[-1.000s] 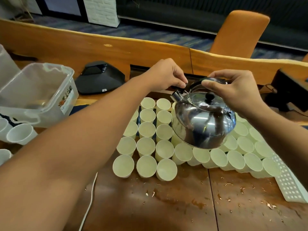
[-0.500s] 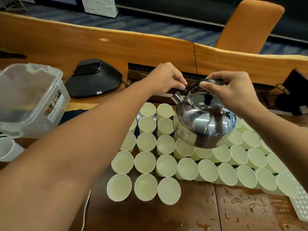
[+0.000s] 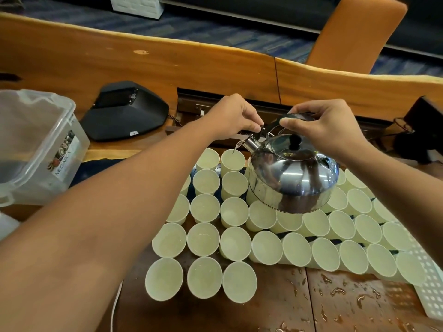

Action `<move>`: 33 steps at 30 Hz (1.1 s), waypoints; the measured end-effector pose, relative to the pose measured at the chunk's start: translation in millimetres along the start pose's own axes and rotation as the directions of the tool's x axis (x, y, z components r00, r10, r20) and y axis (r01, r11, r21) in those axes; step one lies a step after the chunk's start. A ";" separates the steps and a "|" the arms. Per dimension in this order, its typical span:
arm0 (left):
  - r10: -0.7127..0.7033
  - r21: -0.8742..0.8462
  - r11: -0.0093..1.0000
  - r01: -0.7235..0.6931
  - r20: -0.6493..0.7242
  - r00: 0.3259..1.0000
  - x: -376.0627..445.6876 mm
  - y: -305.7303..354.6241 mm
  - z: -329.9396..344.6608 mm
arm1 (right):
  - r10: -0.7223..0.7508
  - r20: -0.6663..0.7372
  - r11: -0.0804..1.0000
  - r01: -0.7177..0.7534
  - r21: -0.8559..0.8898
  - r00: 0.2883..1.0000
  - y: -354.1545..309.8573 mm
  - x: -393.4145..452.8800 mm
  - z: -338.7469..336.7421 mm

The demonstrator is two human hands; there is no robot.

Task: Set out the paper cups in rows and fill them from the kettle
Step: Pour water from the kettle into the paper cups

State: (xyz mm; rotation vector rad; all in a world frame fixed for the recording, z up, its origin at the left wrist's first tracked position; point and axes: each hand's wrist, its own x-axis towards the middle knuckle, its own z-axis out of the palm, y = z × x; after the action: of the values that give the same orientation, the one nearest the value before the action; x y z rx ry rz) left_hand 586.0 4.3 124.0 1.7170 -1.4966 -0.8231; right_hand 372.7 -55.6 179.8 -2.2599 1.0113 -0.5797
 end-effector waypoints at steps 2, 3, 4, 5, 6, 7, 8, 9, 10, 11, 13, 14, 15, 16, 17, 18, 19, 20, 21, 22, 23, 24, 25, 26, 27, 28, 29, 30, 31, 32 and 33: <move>-0.011 -0.024 1.000 0.011 0.009 1.000 1.7 -2.0 2.4 | 0.004 0.004 1.000 -0.004 -0.006 1.000 2.5 0.5 -0.2; -0.011 -0.030 0.999 0.012 0.013 1.000 2.2 -2.4 3.3 | 0.006 0.005 1.000 -0.006 -0.006 1.000 3.5 0.6 -0.2; -0.013 -0.034 0.999 0.013 0.013 1.000 2.6 -2.8 4.2 | 0.006 0.006 1.000 -0.006 -0.007 1.000 4.2 0.5 -0.5; -0.011 -0.037 0.999 0.011 0.013 1.000 3.1 -2.8 4.9 | 0.007 0.005 1.000 -0.007 -0.007 1.000 4.9 0.2 -0.8; -0.010 -0.035 0.999 0.011 0.013 1.000 3.4 -2.8 5.4 | 0.007 0.004 1.000 -0.007 -0.005 1.000 5.3 -0.1 -1.5; -0.006 -0.030 1.000 0.006 0.014 1.000 3.1 -2.0 5.2 | 0.005 0.005 1.000 -0.004 -0.006 1.000 5.2 -0.4 -1.8; -0.003 -0.024 1.000 0.003 0.014 1.000 2.5 -0.9 5.6 | 0.001 0.007 1.000 -0.001 -0.008 1.000 4.8 -1.1 -2.4; -0.001 -0.018 1.000 0.001 0.012 1.000 2.0 -0.3 6.1 | -0.002 0.009 1.000 0.002 -0.010 1.000 4.5 -2.0 -2.7; 0.000 -0.015 1.000 0.000 0.010 1.000 1.5 0.6 6.3 | -0.003 0.012 1.000 0.003 -0.013 1.000 4.3 -2.0 -2.9; 0.001 -0.010 1.000 -0.001 0.010 1.000 0.9 1.2 7.0 | -0.002 0.015 1.000 0.002 -0.015 1.000 4.3 -2.3 -3.0; 0.002 0.001 1.000 -0.002 0.009 1.000 0.2 2.1 7.9 | 0.002 0.018 1.000 -0.001 -0.017 1.000 4.4 -2.4 -3.1; 0.001 0.002 1.000 -0.001 0.008 1.000 0.1 2.3 8.1 | 0.003 0.020 1.000 -0.002 -0.017 1.000 4.2 -2.4 -3.2; 0.001 0.003 1.000 -0.001 0.006 1.000 -0.3 2.6 8.1 | 0.003 0.020 1.000 -0.003 -0.017 1.000 3.9 -2.7 -3.1; 0.000 0.008 1.000 0.000 0.004 1.000 -0.6 3.1 7.4 | 0.001 0.019 1.000 -0.001 -0.016 1.000 3.4 -2.4 -3.1; -0.001 0.008 1.000 0.001 0.005 1.000 -0.8 3.3 7.2 | 0.000 0.019 1.000 0.000 -0.015 1.000 3.2 -2.6 -2.9; -0.004 0.004 1.000 0.004 0.008 1.000 -0.8 3.2 7.1 | 0.000 0.019 1.000 0.000 -0.013 1.000 3.1 -2.7 -2.8; -0.006 0.003 1.000 0.006 0.009 1.000 -0.6 2.6 7.0 | 0.000 0.019 1.000 0.001 -0.011 1.000 2.8 -2.8 -2.5; -0.009 0.005 1.000 0.009 0.010 1.000 -1.1 2.6 7.0 | -0.001 0.020 1.000 0.002 -0.012 1.000 2.8 -2.8 -2.5; -0.011 0.005 1.000 0.010 0.012 1.000 -1.4 2.8 6.6 | -0.002 0.019 1.000 0.003 -0.014 1.000 2.5 -2.8 -2.4; -0.011 0.004 1.000 0.011 0.014 1.000 -2.1 3.3 6.5 | -0.002 0.019 1.000 0.002 -0.016 1.000 2.4 -3.0 -2.2; -0.010 0.004 1.000 0.010 0.014 1.000 -2.7 4.0 6.1 | -0.002 0.020 1.000 0.002 -0.016 1.000 2.1 -3.0 -1.9; -0.008 0.008 1.000 0.008 0.013 1.000 -3.4 5.0 5.7 | -0.002 0.019 1.000 0.002 -0.016 1.000 1.6 -3.2 -1.6; -0.003 0.016 1.000 0.002 0.010 1.000 -4.4 6.2 5.1 | -0.001 0.016 1.000 0.001 -0.015 1.000 1.1 -3.4 -1.4; 0.002 0.031 1.000 -0.002 0.004 1.000 -5.1 7.9 4.4 | -0.001 0.010 1.000 0.001 -0.015 1.000 0.9 -3.3 -1.5; 0.003 0.042 0.999 -0.003 -0.002 1.000 -5.7 9.0 4.1 | -0.003 0.004 1.000 0.004 -0.017 1.000 1.0 -3.6 -1.5; 0.003 0.042 0.999 -0.002 -0.006 1.000 -6.1 9.8 3.5 | -0.006 -0.003 1.000 0.006 -0.017 1.000 1.0 -3.9 -1.5; -0.001 0.033 0.999 0.001 -0.006 1.000 -6.1 10.3 3.0 | -0.007 -0.011 1.000 0.007 -0.013 1.000 0.8 -4.3 -1.3; -0.004 0.024 1.000 0.004 -0.005 1.000 -6.6 11.2 2.2 | -0.009 -0.022 1.000 0.009 -0.007 1.000 0.5 -4.9 -1.2; -0.008 0.016 1.000 0.008 -0.007 1.000 -6.8 12.0 1.4 | -0.011 -0.035 1.000 0.011 0.000 0.999 0.5 -5.6 -0.8; -0.006 0.018 1.000 0.006 -0.011 1.000 -7.0 13.1 0.6 | -0.012 -0.049 1.000 0.012 0.007 0.999 0.3 -6.4 -0.7; 0.002 0.035 0.999 -0.001 -0.022 1.000 -7.4 14.0 -0.4 | -0.011 -0.065 1.000 0.012 0.014 0.998 0.0 -7.4 -0.6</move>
State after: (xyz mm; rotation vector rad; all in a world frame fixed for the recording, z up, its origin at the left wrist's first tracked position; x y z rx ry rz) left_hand 577.7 10.6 136.1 1.7448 -1.5060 -0.7789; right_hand 367.8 -50.0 179.1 -2.2484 1.0225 -0.6667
